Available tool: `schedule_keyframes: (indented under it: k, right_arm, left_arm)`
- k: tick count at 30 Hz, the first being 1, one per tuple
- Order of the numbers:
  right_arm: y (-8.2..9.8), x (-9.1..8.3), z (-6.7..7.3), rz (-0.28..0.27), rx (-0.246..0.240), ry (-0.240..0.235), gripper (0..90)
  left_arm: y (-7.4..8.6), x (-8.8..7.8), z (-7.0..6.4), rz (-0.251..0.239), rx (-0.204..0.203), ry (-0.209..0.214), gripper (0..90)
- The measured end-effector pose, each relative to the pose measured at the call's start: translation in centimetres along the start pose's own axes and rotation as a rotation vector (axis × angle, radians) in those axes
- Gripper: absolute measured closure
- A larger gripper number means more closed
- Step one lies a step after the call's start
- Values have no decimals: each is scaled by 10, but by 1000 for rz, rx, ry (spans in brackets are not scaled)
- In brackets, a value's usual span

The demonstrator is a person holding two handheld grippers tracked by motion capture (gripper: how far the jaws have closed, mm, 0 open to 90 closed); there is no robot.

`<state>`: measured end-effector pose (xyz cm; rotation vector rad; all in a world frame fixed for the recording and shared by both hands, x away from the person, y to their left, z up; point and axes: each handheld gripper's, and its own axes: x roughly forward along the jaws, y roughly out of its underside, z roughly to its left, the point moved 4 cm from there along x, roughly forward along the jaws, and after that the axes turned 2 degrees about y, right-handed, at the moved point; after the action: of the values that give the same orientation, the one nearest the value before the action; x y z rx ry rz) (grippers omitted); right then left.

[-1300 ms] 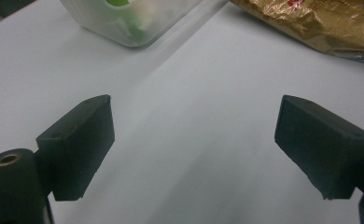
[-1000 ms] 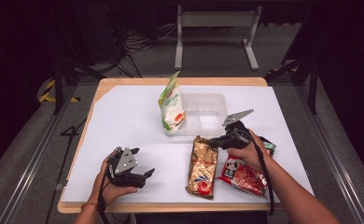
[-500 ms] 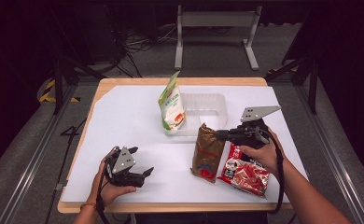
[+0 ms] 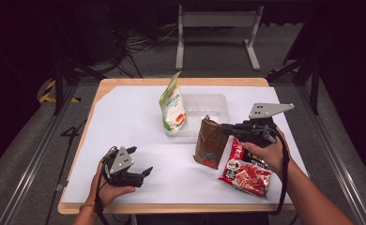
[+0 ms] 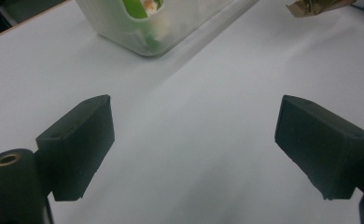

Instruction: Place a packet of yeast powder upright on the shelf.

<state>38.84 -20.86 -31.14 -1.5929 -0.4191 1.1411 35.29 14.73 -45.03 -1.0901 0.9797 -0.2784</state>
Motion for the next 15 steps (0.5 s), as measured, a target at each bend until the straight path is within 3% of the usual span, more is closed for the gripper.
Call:
schedule_keyframes:
  k: [6,15]
  right_arm:
    - [-12,-9,-5,-79,21,51,882]
    - [-26,-12,-11,-133,30,104,884]
  left_arm:
    - [1,-1,1,1,-4,-6,125]
    - [1,-2,2,-4,-7,-11,124]
